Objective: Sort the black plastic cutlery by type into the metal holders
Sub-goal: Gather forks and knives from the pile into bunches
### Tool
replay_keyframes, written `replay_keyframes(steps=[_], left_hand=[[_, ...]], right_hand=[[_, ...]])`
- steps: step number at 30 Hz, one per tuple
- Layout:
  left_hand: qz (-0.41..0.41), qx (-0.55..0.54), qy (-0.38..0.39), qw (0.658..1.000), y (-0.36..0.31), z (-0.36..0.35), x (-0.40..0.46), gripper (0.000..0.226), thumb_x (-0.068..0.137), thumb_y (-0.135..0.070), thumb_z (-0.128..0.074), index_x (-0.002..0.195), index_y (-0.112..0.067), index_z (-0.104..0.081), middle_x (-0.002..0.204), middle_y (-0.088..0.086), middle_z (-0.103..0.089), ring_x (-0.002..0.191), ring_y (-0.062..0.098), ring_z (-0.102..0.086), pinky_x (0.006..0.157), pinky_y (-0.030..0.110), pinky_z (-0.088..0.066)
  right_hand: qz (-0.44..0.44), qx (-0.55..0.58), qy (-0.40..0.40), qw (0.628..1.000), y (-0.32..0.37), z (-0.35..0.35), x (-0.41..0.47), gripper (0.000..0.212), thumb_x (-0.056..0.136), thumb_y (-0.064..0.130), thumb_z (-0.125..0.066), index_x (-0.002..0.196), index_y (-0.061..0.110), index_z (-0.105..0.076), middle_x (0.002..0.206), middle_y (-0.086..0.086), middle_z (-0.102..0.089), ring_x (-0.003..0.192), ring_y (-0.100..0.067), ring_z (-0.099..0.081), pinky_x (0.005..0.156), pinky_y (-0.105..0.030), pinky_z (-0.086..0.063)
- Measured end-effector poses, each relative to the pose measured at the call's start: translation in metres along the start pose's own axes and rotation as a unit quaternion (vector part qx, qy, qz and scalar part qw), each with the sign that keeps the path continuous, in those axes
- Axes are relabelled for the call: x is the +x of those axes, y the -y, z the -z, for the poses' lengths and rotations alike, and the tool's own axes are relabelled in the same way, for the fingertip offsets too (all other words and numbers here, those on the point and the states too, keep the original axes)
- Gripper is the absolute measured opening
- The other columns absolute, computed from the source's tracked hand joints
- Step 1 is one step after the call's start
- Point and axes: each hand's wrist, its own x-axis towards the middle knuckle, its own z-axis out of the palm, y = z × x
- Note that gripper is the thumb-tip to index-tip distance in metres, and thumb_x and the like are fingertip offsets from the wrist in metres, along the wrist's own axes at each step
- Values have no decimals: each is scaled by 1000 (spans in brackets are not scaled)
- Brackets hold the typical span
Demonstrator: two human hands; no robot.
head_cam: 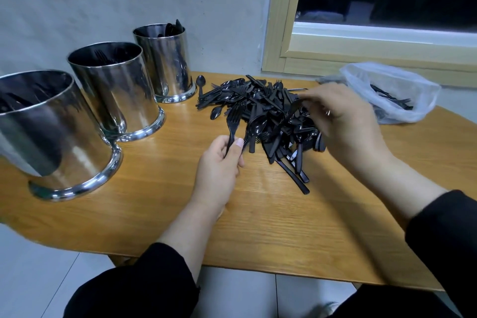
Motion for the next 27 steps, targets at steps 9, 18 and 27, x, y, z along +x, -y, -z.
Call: replay_keyframes(steps=[9,18,27], left_hand=[[-16,29,18,999,2,-1,-2,13,105,-36,-57,99,-29,-66,72,-4,-60,59,19,-44,53,35,-33],[-20,47,21,998,1,0,-3,16,104,-38,-58,95,-28,-66,70,-4,-60,58,18,-47,55,36,-36],[-32,80,54,995,-1,-3,-4,24,104,-36,-58,92,-16,-65,69,-3,-62,54,8,-47,52,24,-38]], right_hand=[[-143,150,-20,978,42,13,29,18,99,19,-61,109,27,-73,93,20,-69,83,4,-61,77,-19,-48],[-64,70,74,993,55,-20,30,20,98,11,-60,112,15,-73,105,4,-71,103,-15,-62,90,-24,-45],[35,9,209,977,37,-18,35,26,100,14,-59,121,22,-72,106,4,-60,103,-23,-52,90,-44,-46]])
